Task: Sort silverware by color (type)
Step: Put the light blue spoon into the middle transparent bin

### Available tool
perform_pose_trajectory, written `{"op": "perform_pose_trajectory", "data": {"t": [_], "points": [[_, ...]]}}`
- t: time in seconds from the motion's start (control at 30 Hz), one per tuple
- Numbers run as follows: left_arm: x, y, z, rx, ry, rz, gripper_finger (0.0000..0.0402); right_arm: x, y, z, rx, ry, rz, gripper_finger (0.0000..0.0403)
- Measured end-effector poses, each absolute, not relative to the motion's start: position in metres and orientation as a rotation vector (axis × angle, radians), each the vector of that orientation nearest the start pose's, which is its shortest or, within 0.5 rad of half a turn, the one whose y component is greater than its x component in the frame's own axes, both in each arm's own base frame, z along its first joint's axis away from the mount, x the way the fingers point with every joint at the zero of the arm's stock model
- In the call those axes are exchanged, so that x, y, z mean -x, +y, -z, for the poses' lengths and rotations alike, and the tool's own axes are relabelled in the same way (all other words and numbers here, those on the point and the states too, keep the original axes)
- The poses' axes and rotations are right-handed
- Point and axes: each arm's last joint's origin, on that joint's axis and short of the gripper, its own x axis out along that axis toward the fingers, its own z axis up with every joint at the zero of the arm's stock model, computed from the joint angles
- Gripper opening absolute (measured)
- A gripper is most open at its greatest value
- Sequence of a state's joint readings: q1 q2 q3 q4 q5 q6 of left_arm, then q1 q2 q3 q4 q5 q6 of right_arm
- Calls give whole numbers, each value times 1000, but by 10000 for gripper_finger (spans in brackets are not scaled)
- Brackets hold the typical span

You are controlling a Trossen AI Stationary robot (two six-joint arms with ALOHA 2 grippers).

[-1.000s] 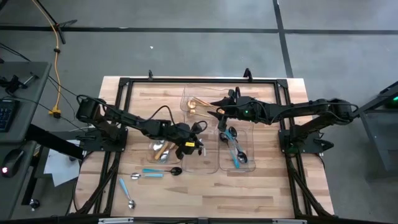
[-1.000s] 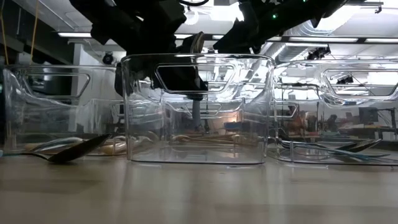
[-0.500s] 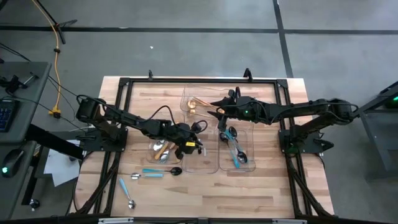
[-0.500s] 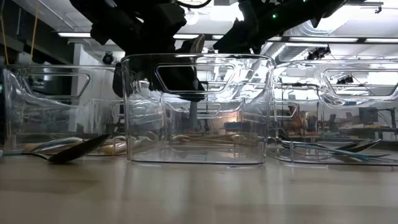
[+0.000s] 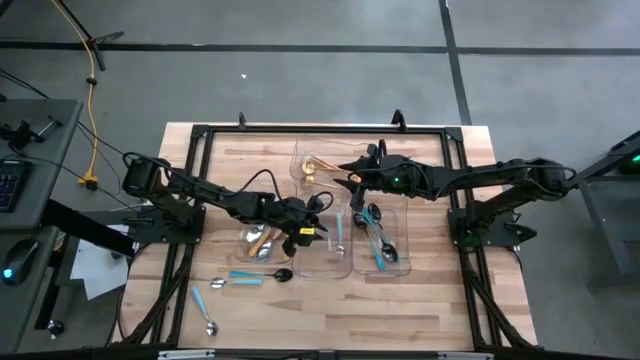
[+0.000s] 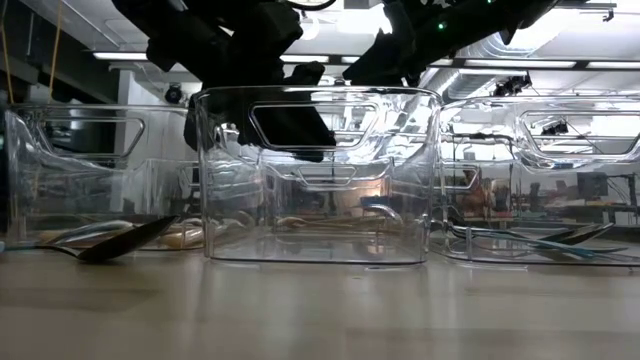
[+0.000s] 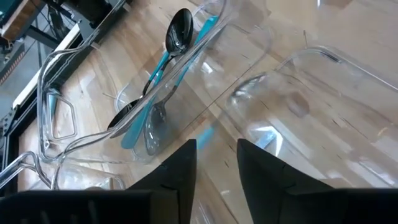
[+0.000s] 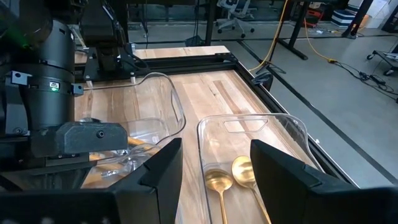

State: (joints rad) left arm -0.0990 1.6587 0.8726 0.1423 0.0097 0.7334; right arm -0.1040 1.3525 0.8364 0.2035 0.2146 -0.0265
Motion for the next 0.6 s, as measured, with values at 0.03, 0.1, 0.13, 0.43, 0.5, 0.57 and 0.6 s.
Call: {"op": "perform_pose_trajectory", "data": {"t": [0.03,0.1,0.13,0.43,0.5,0.57,0.6], "points": [[-334,-33,-178,-735,576,336,111,-295,-37,-263,43,318,312,173],[-335,-33,-178,-735,575,336,120,-295,-37,-263,43,318,312,173],[-335,-33,-178,-736,572,335,124,-295,-37,-263,43,318,312,173],[-323,-29,-194,-824,673,78,134,-294,-37,-262,45,331,311,173],[-317,-28,-205,-807,674,57,132,-294,-37,-262,50,331,310,173],[-309,-27,-219,-763,639,47,131,-294,-37,-262,52,332,310,173],[-304,-26,-225,-733,610,50,131,-294,-37,-262,52,332,310,173]]}}
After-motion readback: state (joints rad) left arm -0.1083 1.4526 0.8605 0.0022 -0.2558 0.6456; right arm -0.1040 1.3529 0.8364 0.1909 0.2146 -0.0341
